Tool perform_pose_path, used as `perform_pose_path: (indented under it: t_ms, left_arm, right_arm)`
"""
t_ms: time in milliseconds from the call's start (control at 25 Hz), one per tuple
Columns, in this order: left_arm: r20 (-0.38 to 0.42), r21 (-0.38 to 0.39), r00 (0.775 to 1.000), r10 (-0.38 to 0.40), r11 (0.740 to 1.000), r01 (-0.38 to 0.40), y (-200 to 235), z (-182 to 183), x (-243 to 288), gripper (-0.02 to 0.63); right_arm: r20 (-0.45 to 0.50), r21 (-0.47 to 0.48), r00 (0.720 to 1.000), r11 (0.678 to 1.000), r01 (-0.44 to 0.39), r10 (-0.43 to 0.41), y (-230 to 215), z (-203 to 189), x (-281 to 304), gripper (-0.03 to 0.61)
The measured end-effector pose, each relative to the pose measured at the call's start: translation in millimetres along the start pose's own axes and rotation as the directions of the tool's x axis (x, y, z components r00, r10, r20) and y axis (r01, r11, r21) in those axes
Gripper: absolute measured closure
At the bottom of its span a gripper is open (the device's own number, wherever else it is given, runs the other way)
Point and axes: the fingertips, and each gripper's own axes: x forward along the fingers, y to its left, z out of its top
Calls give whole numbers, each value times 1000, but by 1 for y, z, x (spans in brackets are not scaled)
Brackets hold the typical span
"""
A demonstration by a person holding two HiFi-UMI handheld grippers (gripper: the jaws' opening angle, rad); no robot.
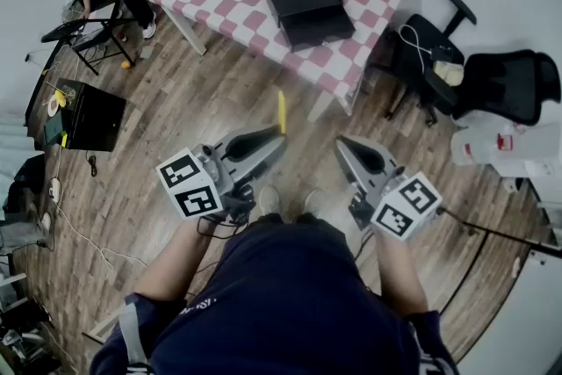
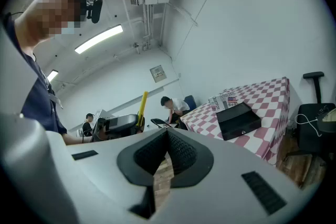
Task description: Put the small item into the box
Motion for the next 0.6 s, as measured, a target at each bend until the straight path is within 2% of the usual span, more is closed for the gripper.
perform_pose_path:
  t_ms: [320,600]
  left_arm:
    - [2,-2,1000,10,1000,-10,3,0,-3,526]
    - [-1,11,1000,29,1000,-29,-2,-6,5,526]
  right_arm:
    - [5,-1,1000,1000,4,-4,0,0,0,565]
    - [6,15,1000,1000,-24,24,-3,-4,-6,563]
